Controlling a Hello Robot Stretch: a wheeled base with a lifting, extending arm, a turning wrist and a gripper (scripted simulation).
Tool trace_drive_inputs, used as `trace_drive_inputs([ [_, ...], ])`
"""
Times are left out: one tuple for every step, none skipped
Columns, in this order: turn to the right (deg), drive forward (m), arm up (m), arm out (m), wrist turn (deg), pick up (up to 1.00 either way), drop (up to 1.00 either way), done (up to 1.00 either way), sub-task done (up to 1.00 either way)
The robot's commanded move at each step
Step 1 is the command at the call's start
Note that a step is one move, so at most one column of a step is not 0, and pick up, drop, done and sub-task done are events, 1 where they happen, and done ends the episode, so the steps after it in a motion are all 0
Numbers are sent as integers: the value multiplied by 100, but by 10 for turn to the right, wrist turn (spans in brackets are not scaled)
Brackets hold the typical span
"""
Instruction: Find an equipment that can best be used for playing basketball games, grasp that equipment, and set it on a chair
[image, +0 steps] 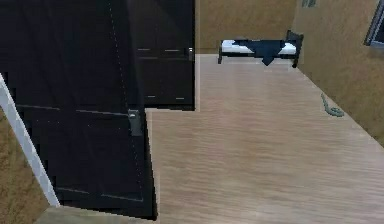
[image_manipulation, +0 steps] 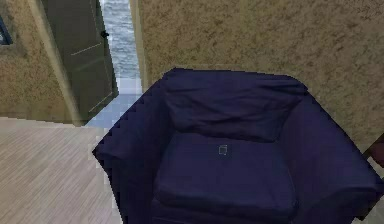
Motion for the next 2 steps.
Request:
trace_drive_inputs([
  [60,0,0,0,0,0,0,0,0],
  [0,65,0,0,0,0,0,0,0],
])
